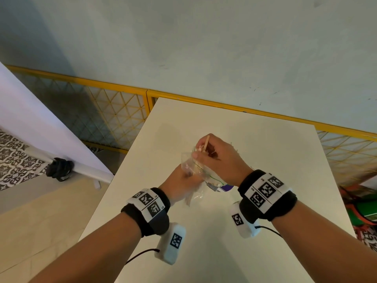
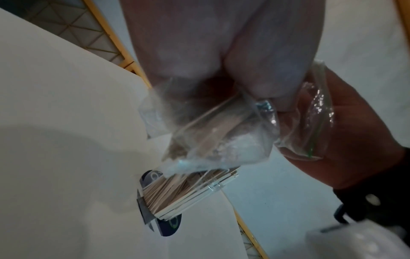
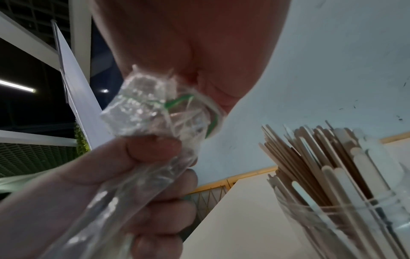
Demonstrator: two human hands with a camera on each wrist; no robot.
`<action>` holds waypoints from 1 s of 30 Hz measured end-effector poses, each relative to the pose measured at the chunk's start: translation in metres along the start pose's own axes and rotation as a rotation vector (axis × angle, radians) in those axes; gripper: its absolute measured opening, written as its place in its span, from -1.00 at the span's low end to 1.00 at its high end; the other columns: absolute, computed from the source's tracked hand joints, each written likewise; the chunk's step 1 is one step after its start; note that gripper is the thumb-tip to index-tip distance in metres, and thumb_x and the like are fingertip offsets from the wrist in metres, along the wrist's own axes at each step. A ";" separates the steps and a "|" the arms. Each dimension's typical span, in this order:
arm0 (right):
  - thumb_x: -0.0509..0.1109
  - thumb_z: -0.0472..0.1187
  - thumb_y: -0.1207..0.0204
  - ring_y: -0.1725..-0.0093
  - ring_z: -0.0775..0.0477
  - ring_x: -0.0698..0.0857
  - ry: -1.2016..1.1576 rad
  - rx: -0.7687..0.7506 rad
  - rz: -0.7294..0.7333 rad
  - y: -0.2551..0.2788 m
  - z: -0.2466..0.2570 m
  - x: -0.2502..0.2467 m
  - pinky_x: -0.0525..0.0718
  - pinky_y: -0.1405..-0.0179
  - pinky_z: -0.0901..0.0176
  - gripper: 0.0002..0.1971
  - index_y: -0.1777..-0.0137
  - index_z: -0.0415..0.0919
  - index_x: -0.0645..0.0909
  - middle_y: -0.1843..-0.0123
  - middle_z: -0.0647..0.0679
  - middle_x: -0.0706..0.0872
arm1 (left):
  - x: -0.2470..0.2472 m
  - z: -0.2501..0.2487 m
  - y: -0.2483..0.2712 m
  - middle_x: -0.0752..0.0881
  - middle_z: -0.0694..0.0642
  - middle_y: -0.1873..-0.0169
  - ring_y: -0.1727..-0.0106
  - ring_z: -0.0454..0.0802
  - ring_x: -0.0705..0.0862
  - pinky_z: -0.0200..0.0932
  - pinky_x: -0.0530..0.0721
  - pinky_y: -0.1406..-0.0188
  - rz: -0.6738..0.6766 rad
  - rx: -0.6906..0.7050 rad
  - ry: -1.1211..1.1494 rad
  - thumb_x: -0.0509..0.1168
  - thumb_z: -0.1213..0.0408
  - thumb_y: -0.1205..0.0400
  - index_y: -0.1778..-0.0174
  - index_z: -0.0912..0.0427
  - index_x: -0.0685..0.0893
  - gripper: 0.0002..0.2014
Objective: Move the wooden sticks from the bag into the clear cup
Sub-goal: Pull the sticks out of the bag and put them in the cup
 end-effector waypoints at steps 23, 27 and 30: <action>0.49 -0.12 -0.48 0.35 0.19 0.65 -0.231 0.139 0.016 -0.009 -0.002 -0.014 0.59 0.33 0.43 -0.89 0.24 -0.10 0.69 0.38 0.14 0.68 | 0.014 -0.022 0.003 0.80 -0.22 0.18 0.18 -0.39 0.73 -0.47 0.65 0.17 0.091 0.104 -0.026 0.09 0.55 -0.75 -0.21 0.20 0.57 -0.76; 0.45 -0.01 -0.50 0.29 0.06 0.75 -0.052 0.160 -0.051 -0.009 -0.008 -0.027 0.67 0.29 0.32 -0.79 0.24 -0.13 0.74 0.28 -0.02 0.79 | 0.009 -0.016 0.003 0.78 -0.10 0.06 0.17 -0.41 0.73 -0.51 0.59 0.16 0.051 0.111 -0.035 0.16 0.51 -0.73 -0.22 0.01 0.57 -0.69; 0.39 -0.07 -0.53 0.19 -0.20 0.73 0.026 0.177 -0.131 -0.007 -0.012 -0.035 0.66 0.25 0.13 -0.67 0.19 -0.40 0.70 0.18 -0.33 0.78 | 0.004 -0.005 0.002 0.72 -0.19 0.39 0.43 -0.28 0.58 -0.46 0.49 0.32 0.010 0.073 -0.031 0.25 0.40 -0.72 -0.09 -0.18 0.61 -0.70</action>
Point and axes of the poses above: each hand's wrist, its own y-axis away from the middle knuckle, its own x-axis out of the palm, z = x × y, the point moved 9 cm from there along -y, towards the middle knuckle
